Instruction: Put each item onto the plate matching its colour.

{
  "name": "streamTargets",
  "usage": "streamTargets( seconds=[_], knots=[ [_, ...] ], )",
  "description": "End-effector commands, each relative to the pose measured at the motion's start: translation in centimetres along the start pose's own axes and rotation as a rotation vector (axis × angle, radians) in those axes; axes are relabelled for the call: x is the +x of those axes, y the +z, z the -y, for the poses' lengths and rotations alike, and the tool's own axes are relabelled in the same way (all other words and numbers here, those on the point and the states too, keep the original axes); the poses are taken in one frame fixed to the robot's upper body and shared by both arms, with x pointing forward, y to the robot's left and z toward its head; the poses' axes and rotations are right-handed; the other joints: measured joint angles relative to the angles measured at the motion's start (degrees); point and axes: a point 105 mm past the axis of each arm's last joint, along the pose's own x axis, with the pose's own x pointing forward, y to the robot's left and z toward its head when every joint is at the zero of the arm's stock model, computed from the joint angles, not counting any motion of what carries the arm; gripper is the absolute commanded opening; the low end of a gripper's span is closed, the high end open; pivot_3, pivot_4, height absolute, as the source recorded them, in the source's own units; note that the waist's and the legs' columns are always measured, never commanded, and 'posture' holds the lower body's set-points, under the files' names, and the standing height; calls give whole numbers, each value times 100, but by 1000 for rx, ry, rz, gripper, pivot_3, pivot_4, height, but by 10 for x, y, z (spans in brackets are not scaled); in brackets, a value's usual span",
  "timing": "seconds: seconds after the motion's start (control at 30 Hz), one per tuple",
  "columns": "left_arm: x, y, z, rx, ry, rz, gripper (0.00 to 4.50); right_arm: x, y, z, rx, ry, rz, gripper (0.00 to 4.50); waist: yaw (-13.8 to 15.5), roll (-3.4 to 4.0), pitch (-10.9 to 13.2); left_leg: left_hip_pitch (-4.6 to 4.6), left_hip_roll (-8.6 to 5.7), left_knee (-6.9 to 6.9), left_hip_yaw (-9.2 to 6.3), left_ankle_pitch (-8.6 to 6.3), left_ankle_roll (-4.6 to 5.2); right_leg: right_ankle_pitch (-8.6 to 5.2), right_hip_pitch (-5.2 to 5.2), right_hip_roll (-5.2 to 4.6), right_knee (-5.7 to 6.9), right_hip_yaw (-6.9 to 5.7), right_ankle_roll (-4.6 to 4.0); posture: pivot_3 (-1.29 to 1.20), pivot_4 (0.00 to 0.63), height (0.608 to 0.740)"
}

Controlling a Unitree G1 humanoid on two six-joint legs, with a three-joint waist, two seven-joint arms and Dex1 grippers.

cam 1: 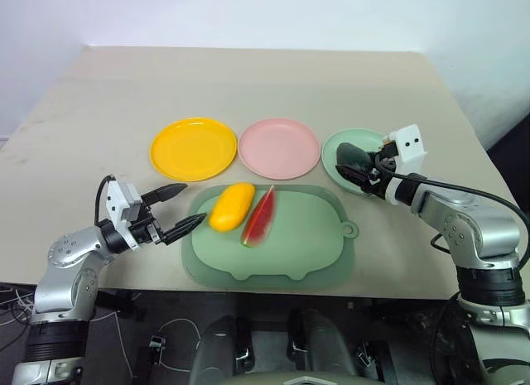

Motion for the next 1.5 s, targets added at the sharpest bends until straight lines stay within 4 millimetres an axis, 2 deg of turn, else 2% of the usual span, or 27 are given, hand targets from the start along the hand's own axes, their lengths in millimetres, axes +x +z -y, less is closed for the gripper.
streamTargets(
  seconds=[0.03, 0.13, 0.2, 0.33, 0.47, 0.57, 0.67, 0.8, 0.93, 1.0, 1.13, 1.33, 1.5],
  knots=[
    [-3, 14, 1, 62, 9, 25, 4500, 8, 6, 13, -12, -58, 34, 3134, 2, 1, 0, 0, 0, 0, 0, 0, 0, 0, 0, 0, 0, 0, 0, 0, 150, 696],
    [-3, 15, 2, 62, 13, 26, 4500, 15, -7, 32, -26, -158, -18, 3134, 3, 1, 0, -1, -1, 1, 0, 0, 0, 1, -1, -1, 1, 1, 0, 0, 150, 696],
    [-3, 15, 2, 62, 16, 26, 4500, 17, -8, 36, -28, -178, -21, 3134, 17, 2, 1, -1, -1, 1, 1, 0, 0, 0, -1, -2, 2, 0, 0, 0, 150, 696],
    [-2, 17, 2, 63, 16, 24, 4500, 15, -4, 35, -33, -166, -3, 4469, 2, 2, 1, -1, 0, 1, 1, 1, -1, 1, -2, -1, 4, 1, 1, 0, 150, 696],
    [0, 18, 2, 63, 16, 25, 4500, 6, 8, 32, -25, -153, 36, 4469, 3, 3, 1, -1, 0, 1, 1, 1, -1, 1, -2, -1, 6, 1, 2, 0, 150, 696],
    [1, 19, 1, 63, 13, 25, 4500, -7, 27, 35, -38, -174, 68, 4469, 16, 3, 1, -1, 0, 1, 1, 1, -1, 1, -3, -2, 7, 2, 2, 0, 150, 696],
    [3, 19, 1, 61, 6, 24, 4500, -23, 49, 12, -46, -68, 92, 4469, 24, 5, 2, -3, -1, 2, 0, 1, -1, 0, -5, -5, 6, 2, 1, 0, 150, 696],
    [2, 16, 0, 54, -2, 20, 4500, -33, 52, -20, -3, 62, 61, 4469, 7, 4, 1, 0, 3, 2, -3, 0, -1, 0, -3, -1, 6, 2, 0, 0, 150, 696],
    [3, 14, -3, 49, -12, 20, 4500, -33, 54, -76, 118, 279, 12, 4469, -1, 5, 0, 0, 4, 2, -3, 0, -1, 1, -6, 0, 9, 3, -1, 0, 150, 696],
    [5, 13, -2, 48, -17, 23, 4500, -34, 53, -91, 152, 333, -14, 4469, 7, 6, 0, -2, 4, 2, -3, 1, -1, 2, -8, 0, 11, 3, -1, 0, 150, 696],
    [12, 12, 3, 33, -34, 33, 4500, -24, 33, -124, 243, 455, -128, 4469, 36, 3, -2, -4, 2, 2, -2, 0, -1, 2, -5, -2, 7, 2, -2, 0, 150, 696],
    [20, 15, 7, 32, -47, 39, 4500, -10, 16, -142, 290, 492, -241, 4469, 6, 3, -2, -4, -1, 2, 2, 0, -1, 3, -5, -2, 5, 3, -4, 0, 150, 696],
    [26, 19, 9, 28, -62, 42, 4500, 2, 12, -153, 300, 482, -300, 4469, -4, 4, -2, -5, 1, 0, 4, 0, -2, 4, -10, 1, 9, 3, -1, 0, 150, 696]
  ],
)
